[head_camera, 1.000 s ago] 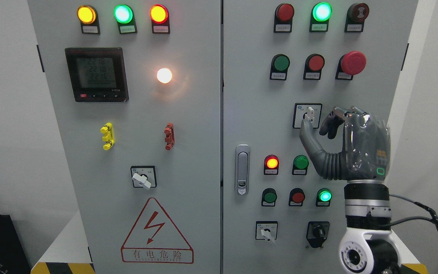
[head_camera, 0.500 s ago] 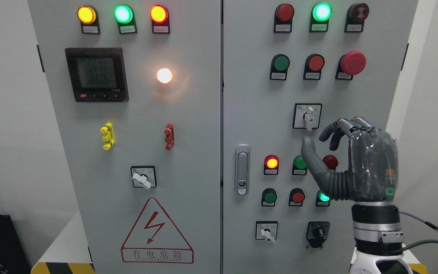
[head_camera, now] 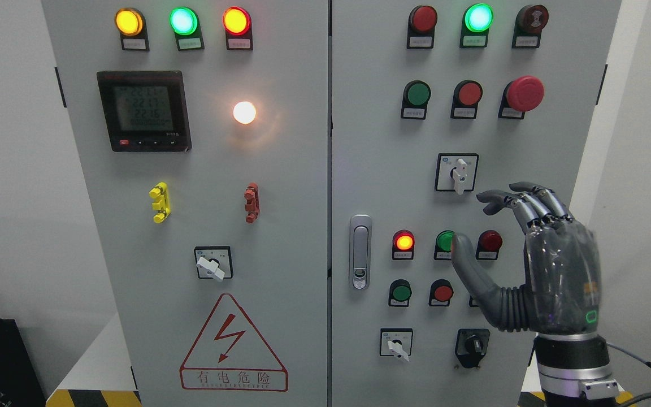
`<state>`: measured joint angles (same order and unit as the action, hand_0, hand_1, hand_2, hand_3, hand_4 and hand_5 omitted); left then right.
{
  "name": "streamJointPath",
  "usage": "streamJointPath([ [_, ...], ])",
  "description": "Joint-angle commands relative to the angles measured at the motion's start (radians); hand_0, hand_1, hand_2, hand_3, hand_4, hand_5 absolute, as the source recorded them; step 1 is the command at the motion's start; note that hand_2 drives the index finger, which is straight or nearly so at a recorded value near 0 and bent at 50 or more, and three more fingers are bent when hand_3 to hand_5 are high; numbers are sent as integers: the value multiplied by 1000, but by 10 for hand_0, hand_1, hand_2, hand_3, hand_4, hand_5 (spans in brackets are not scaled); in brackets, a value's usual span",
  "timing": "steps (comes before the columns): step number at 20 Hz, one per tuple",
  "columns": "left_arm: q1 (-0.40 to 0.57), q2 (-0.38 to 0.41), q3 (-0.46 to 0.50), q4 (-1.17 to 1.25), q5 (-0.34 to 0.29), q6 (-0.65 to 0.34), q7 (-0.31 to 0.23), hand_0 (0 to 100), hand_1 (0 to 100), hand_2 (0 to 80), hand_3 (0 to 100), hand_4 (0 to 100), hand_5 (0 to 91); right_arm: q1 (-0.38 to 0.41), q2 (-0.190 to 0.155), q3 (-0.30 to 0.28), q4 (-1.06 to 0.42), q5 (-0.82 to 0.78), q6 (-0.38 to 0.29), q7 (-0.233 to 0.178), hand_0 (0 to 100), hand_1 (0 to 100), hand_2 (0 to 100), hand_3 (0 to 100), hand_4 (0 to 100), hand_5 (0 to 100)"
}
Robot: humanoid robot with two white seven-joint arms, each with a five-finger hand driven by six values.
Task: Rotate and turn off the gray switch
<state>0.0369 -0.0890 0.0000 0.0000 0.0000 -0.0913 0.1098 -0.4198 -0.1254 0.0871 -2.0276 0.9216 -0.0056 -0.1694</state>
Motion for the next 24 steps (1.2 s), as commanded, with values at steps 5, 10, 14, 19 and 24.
streamJointPath([
  [5,1,0,32,23,-8,1,1,120,389,0,0,0,0,50,-11,-60,-52,-1,-22,-6,304,305,12,47,0,0],
  [10,1,0,32,23,-8,1,-1,120,389,0,0,0,0,59,-13,-63,-52,0,-42,-6,287,330,12,45,0,0],
  [14,0,0,32,23,-8,1,-1,120,389,0,0,0,0,65,-13,-73,-59,0,-47,-6,270,354,21,60,0,0],
  [19,1,0,32,23,-8,1,-1,120,389,0,0,0,0,67,-13,-75,-59,0,-47,-9,260,370,28,76,0,0],
  [24,0,0,32,23,-8,1,-1,120,389,0,0,0,0,67,-11,-75,-59,0,-48,-9,269,365,38,93,0,0],
])
